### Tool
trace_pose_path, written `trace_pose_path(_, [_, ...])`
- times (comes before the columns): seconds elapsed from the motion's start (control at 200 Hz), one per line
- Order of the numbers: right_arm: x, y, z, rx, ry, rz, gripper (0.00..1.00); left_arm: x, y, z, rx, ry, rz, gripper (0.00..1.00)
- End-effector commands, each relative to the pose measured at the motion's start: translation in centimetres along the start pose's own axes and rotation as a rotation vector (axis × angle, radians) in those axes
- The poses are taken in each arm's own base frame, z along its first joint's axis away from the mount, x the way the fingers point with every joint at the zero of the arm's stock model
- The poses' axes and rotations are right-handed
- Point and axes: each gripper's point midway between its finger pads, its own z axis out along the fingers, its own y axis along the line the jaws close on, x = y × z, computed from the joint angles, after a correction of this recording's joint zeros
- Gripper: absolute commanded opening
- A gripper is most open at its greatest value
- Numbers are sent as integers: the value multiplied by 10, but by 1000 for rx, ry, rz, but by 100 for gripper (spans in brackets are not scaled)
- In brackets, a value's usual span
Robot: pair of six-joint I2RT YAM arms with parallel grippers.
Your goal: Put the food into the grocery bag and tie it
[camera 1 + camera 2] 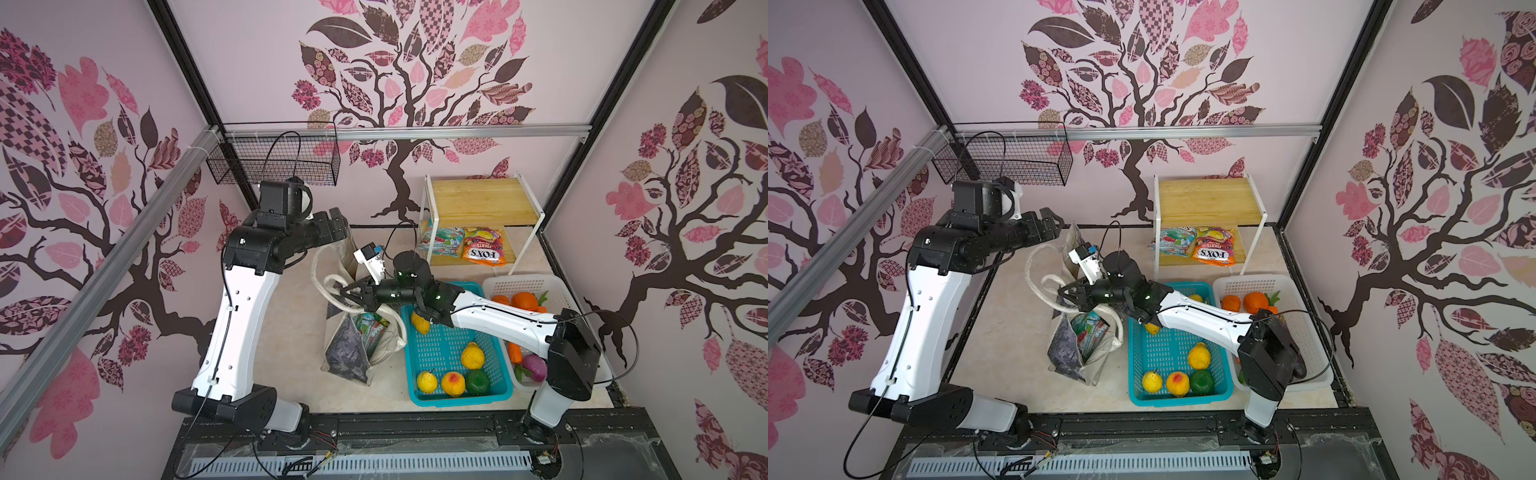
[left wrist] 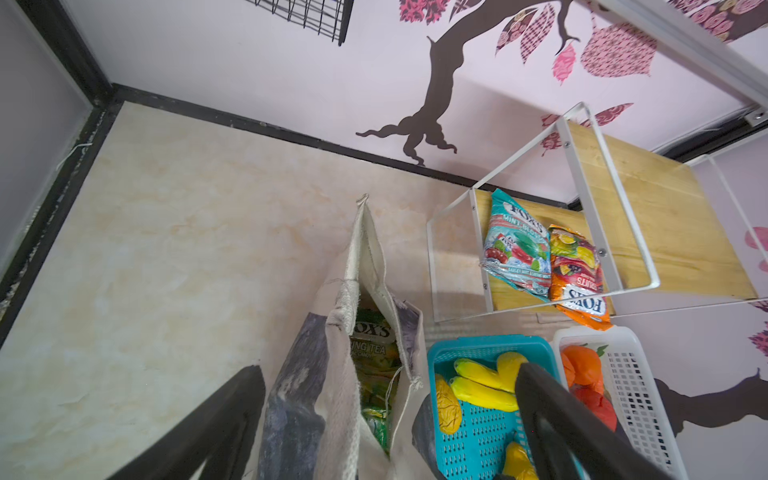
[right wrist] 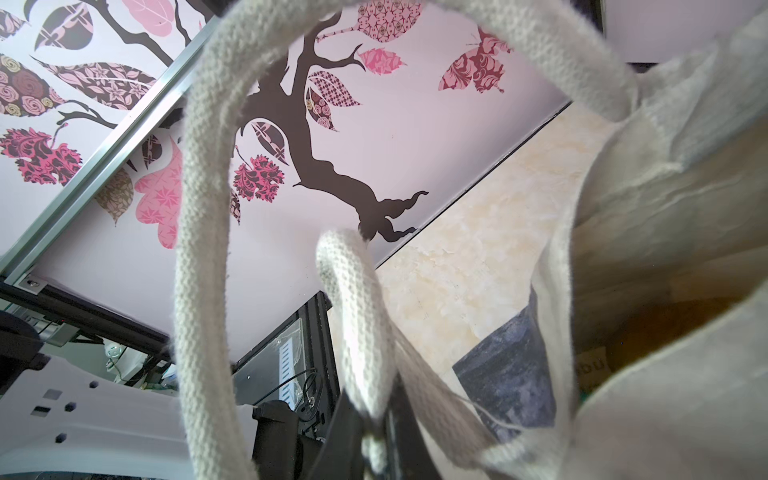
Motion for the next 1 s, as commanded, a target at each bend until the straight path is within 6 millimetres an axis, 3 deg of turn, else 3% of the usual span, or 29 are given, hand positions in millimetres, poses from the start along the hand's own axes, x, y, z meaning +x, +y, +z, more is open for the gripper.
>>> trace_pose_path(0.0, [6, 10, 4, -42, 21, 2, 0, -10, 10, -17, -64, -51, 28, 98])
trace_pose_path(0.21, [8, 7, 5, -31, 25, 8, 0, -50, 16, -79, -29, -222, -61, 95])
trace_pose_path(0.325, [6, 5, 6, -24, 22, 13, 0, -49, 31, -102, -80, -276, -74, 87])
trace_pose_path(0.375, [6, 5, 6, -21, 23, 14, 0, -40, 46, -107, -140, -283, -88, 80])
trace_pose_path(0.45, [5, 6, 6, -25, 21, 17, 0, -24, 63, -108, -187, -286, -122, 61])
trace_pose_path(0.6, [3, 9, 4, -31, 17, 32, 0, 26, 94, -87, -190, -208, -221, 25])
trace_pose_path(0.82, [0, 8, 4, -17, 16, 48, 0, 87, 100, -74, -119, -183, -263, 14])
trace_pose_path(0.865, [0, 8, 4, -16, 17, 53, 0, 101, 100, -63, -99, -153, -239, 14])
trace_pose_path(0.995, [-1, 13, 1, -33, 7, 64, 0, 125, 76, -36, 116, -126, -173, 35])
